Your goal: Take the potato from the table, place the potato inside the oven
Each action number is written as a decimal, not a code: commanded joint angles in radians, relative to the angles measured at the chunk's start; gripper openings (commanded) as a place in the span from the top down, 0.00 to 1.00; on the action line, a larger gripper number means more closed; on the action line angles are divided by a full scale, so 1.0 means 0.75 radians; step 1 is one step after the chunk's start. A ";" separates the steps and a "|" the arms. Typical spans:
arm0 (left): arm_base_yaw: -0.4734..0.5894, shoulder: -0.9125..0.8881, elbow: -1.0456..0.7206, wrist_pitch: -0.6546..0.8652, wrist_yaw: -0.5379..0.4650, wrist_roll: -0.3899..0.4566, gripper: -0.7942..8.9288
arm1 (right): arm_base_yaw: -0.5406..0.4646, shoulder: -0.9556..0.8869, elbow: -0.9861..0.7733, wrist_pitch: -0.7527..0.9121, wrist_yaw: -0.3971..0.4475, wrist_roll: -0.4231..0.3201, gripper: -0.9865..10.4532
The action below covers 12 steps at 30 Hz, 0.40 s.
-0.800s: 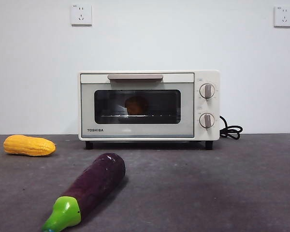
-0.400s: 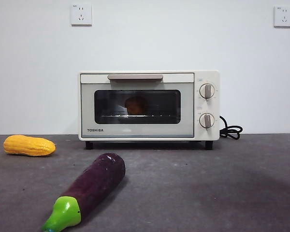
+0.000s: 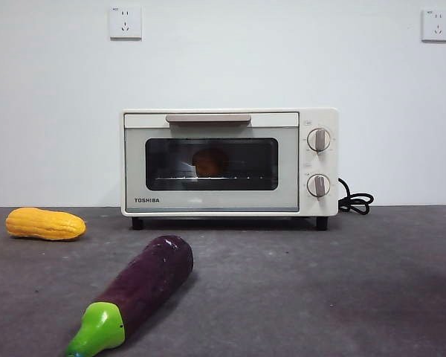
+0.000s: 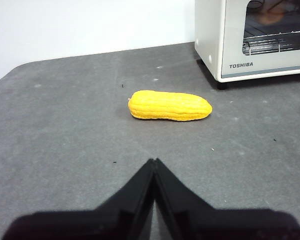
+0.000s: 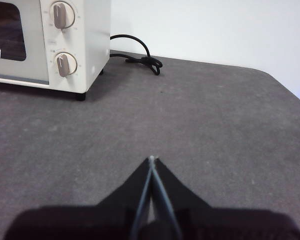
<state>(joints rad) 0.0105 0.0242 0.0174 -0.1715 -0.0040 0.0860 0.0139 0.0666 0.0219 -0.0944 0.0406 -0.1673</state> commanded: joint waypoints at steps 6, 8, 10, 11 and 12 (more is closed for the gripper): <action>0.002 -0.001 -0.013 0.008 0.006 0.014 0.92 | -0.054 -0.078 -0.011 -0.127 -0.008 0.011 0.91; 0.002 0.009 -0.013 0.007 0.007 0.014 0.92 | -0.056 -0.078 -0.011 -0.128 -0.010 0.011 0.91; 0.002 0.013 -0.013 0.008 0.006 0.014 0.92 | -0.055 -0.078 -0.011 -0.127 -0.011 0.015 0.91; 0.002 0.015 -0.013 0.007 0.006 0.014 0.92 | -0.055 -0.078 -0.011 -0.126 -0.011 0.015 0.91; 0.002 0.018 -0.013 0.007 0.006 0.014 0.92 | -0.055 -0.078 -0.011 -0.124 -0.011 0.015 0.91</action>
<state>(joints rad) 0.0105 0.0360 0.0174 -0.1715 -0.0040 0.0860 -0.0269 0.0093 0.0223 -0.1894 0.0345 -0.1673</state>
